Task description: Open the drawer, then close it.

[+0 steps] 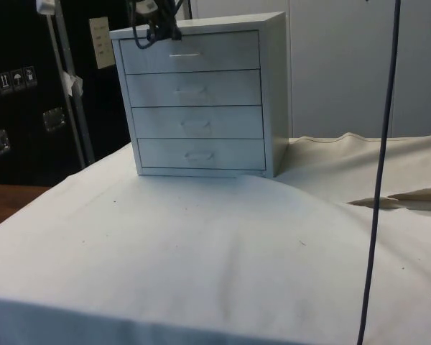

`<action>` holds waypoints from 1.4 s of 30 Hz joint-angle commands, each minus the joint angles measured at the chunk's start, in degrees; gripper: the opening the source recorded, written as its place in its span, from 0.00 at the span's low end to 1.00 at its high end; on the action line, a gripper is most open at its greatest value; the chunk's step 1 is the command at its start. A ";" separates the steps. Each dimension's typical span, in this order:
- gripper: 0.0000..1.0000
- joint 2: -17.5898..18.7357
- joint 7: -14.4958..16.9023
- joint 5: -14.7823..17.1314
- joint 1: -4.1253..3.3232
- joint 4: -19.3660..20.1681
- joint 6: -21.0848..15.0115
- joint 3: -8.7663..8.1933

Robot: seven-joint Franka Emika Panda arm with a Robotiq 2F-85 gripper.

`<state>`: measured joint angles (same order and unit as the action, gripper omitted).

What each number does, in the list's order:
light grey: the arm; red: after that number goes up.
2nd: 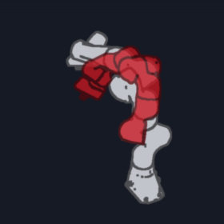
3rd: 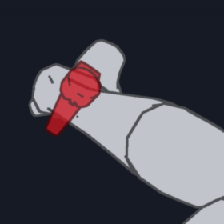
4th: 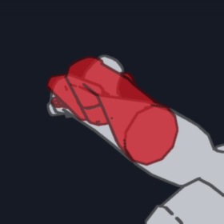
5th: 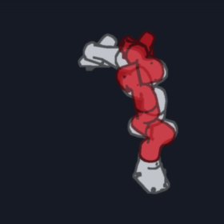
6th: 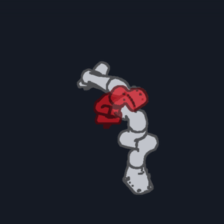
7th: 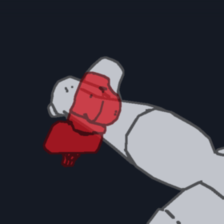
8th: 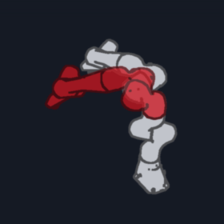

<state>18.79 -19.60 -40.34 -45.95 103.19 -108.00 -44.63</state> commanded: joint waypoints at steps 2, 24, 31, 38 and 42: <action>0.00 -0.40 0.69 -0.23 -0.63 -0.92 1.78 0.23; 0.00 -0.23 -0.11 5.56 -1.20 -2.92 2.75 2.58; 0.00 -0.46 -0.34 9.11 -1.20 -2.81 1.83 3.61; 0.00 -0.52 -0.40 11.40 -1.15 -2.81 1.20 4.07; 0.00 -0.40 -0.46 11.40 -1.20 -2.86 1.20 3.90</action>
<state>18.56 -20.23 -29.16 -47.27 100.27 -106.63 -40.79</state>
